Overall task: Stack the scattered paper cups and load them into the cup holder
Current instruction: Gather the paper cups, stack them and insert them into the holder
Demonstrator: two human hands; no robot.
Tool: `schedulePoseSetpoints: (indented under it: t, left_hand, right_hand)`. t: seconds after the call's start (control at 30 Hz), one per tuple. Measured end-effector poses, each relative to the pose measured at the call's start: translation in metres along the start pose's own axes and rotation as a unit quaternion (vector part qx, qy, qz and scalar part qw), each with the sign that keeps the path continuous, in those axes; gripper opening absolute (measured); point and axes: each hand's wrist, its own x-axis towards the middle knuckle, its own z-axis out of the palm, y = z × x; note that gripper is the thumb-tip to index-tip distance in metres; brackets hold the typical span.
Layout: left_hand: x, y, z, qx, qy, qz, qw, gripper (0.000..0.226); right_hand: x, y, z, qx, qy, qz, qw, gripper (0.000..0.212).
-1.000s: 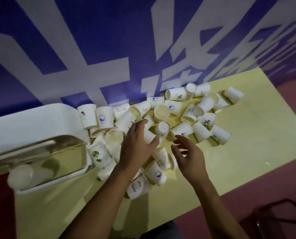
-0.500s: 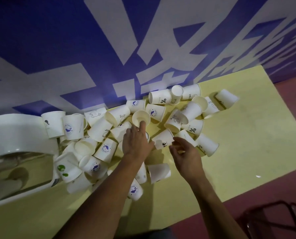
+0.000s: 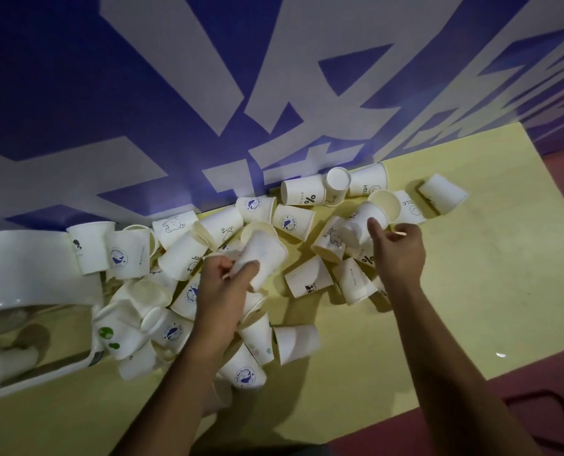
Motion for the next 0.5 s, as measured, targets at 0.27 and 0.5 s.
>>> schedulePoseSetpoints:
  t: [0.27, 0.5]
  left_hand:
    - [0.004, 0.008, -0.007, -0.44, -0.181, -0.147, 0.868, 0.077]
    - [0.006, 0.006, -0.014, -0.377, -0.245, -0.083, 0.89, 0.071]
  right_hand:
    - [0.035, -0.019, 0.025, -0.028, -0.054, 0.047, 0.997, 0.083]
    - [0.026, -0.015, 0.03, -0.016, -0.049, -0.006, 0.999, 0.08]
